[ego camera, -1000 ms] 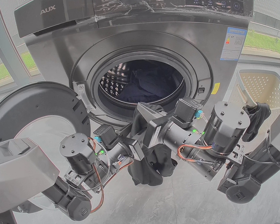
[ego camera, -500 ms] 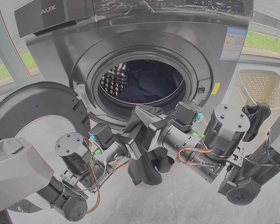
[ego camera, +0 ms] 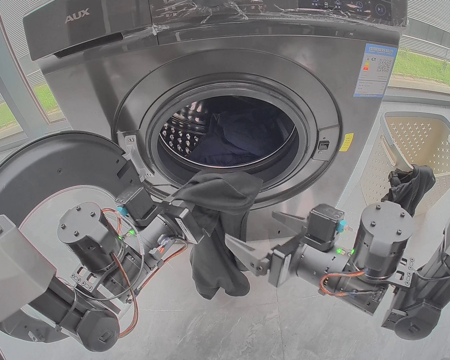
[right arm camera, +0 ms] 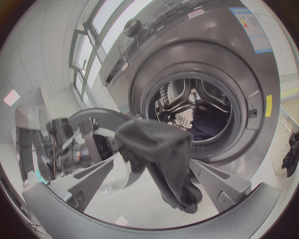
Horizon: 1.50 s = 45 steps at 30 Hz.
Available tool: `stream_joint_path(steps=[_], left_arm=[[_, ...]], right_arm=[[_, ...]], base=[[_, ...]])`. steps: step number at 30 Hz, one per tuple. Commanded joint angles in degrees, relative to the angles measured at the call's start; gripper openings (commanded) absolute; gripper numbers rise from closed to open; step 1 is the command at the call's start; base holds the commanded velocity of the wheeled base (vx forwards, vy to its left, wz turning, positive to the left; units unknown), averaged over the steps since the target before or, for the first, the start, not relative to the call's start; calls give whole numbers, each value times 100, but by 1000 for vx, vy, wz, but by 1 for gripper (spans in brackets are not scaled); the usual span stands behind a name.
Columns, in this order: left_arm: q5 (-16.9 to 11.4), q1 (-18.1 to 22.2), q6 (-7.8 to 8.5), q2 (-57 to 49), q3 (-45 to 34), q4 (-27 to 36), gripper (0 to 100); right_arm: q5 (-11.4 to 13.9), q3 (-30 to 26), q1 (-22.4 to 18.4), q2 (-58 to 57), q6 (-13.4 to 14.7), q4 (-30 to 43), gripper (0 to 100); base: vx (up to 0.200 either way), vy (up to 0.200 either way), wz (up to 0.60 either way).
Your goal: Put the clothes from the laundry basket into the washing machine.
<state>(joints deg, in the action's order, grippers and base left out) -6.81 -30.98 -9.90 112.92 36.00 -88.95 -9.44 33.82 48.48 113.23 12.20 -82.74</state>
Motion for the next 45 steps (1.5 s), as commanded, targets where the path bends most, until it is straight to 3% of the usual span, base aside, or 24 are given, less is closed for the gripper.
stream_joint_path(steps=[1,4,12,15,19,24,29,37,45], left_arm=[[-39,101,-21,-367,12,-25,0],[-57,74,-21,-631,-14,-25,0],[-48,65,-12,-780,39,-25,0],[-48,65,-21,-816,30,-25,0],[-48,30,-21,-851,12,-25,0],[-48,21,-21,-860,4,-25,0],[-48,21,-21,-851,-5,-25,0],[-48,21,-30,-860,-14,-25,0],[-48,13,-30,-860,-14,-25,0]], right_arm=[[223,-780,-234,-178,-69,-14,100],[469,-886,-524,-55,-157,-14,100],[654,-613,-972,973,-341,-252,100],[689,-244,-1095,1395,-359,-278,100],[1031,231,-1148,1843,-394,-507,100],[1093,635,-1183,2221,-403,-542,100],[1330,960,-1192,2573,-508,-550,100],[1321,1936,-1368,3179,-535,-515,100],[1348,2322,-1412,3346,-561,-533,100]], base=[[0,0,0],[0,0,0],[0,0,0],[0,0,0],[0,0,0],[0,0,0],[0,0,0],[0,0,0],[0,0,0]])
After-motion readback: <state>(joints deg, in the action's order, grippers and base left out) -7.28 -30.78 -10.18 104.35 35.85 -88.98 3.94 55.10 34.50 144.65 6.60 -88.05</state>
